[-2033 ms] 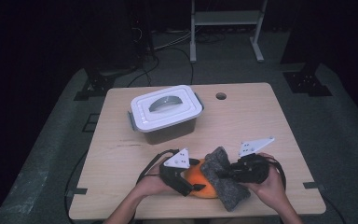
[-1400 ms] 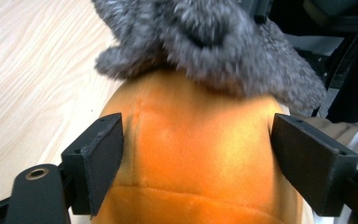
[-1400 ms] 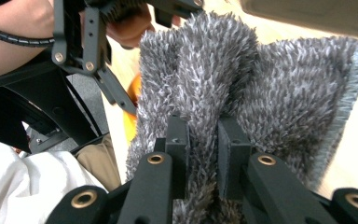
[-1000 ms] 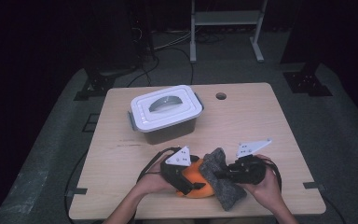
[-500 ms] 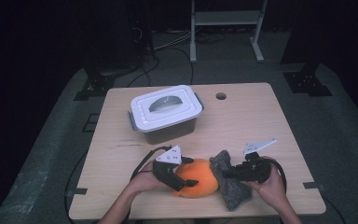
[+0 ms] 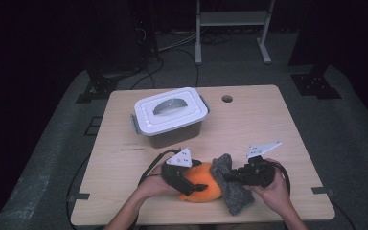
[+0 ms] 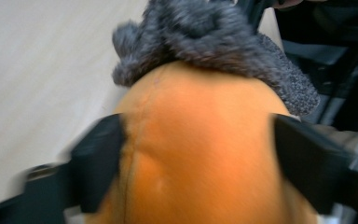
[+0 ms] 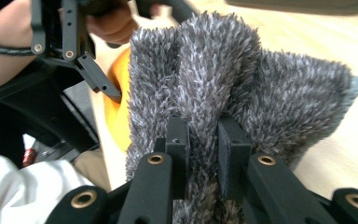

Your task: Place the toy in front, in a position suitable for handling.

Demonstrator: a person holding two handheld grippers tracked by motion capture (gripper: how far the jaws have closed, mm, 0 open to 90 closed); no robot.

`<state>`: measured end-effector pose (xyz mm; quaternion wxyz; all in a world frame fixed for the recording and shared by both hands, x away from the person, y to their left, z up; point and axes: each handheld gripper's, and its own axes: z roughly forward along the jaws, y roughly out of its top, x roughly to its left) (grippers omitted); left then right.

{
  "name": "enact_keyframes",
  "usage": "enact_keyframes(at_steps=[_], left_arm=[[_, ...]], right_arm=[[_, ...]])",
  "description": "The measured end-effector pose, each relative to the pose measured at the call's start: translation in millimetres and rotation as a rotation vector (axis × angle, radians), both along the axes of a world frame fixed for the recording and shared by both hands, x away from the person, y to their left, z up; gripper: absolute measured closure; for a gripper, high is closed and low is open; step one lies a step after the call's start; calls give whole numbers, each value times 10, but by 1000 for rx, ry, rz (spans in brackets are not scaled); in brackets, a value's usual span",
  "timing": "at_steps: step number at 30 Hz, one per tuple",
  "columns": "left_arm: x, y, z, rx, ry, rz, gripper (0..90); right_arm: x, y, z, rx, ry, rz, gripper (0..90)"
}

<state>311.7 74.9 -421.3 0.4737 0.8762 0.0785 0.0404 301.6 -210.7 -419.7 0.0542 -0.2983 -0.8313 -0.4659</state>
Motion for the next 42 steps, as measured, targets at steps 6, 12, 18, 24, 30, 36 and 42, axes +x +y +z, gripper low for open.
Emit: enact_keyframes(at_steps=[6,12,18,24,30,36,42], left_arm=[[-79,-75,44,-22,-146,27,377],[-15,15,-19,-19,-81,27,354],[1,120,-73,-32,-46,-1,333],[-7,163,-76,-29,-39,-19,325],[-17,128,-44,-24,-25,-32,285],[55,154,32,-23,16,50,90],[57,125,-56,11,32,29,202]], right_arm=[[44,-78,92,47,-29,-52,765],[82,-66,2,18,8,-75,765],[144,-114,-184,-1,103,-77,764],[153,-178,-233,-40,121,-99,765],[106,-96,-4,58,33,-87,765],[70,-10,-87,-8,49,-40,765],[15,-26,-61,-36,29,-19,766]])
